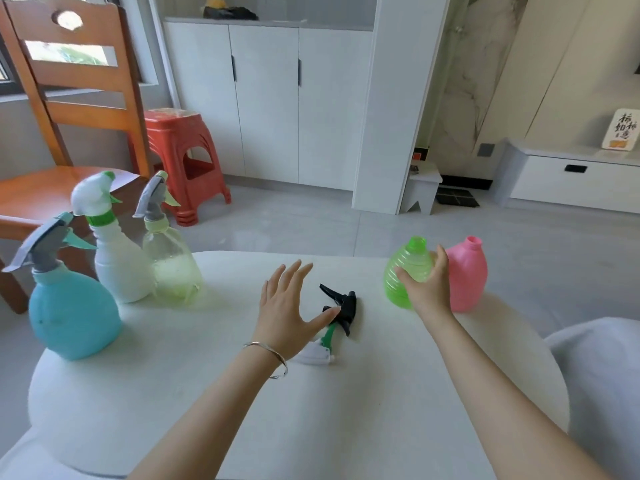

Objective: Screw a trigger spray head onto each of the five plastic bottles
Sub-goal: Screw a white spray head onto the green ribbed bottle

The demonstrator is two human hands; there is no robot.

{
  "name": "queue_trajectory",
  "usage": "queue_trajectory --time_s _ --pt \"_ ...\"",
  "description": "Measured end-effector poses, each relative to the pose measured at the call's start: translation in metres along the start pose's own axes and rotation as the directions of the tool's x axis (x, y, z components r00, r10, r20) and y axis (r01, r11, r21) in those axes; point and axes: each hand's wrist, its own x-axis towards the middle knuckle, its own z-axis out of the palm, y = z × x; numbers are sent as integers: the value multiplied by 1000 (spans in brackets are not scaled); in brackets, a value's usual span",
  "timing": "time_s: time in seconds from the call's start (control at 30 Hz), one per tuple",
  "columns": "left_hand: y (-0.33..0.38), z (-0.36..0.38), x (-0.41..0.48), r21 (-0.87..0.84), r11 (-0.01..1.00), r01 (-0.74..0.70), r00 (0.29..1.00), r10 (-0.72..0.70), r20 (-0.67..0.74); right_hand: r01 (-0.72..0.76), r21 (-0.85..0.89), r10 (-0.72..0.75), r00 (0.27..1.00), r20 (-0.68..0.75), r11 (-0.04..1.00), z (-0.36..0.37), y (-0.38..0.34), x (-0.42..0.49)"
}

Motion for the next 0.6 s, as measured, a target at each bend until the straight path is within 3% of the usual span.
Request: queue_trajectory --time_s 0.2,0.4,0.47,0.53,0.6 --pt "-4 -3 2 -22 1000 11 1000 -11 6 75 -128 -77 997 -14 989 9 -1 -2" --pt "-5 -7 -1 -63 998 9 1000 -8 17 36 -42 -34 998 44 998 5 -12 -15" --pt "-3 -9 -3 -161 986 37 999 -33 27 28 59 -31 998 49 998 4 -30 -24" --pt "2 -15 -3 -397 901 172 985 -166 50 -17 190 -7 992 129 982 7 -50 -36" --pt "5 -25 -3 -657 657 369 924 -336 183 -79 285 3 966 259 955 14 -70 -53"
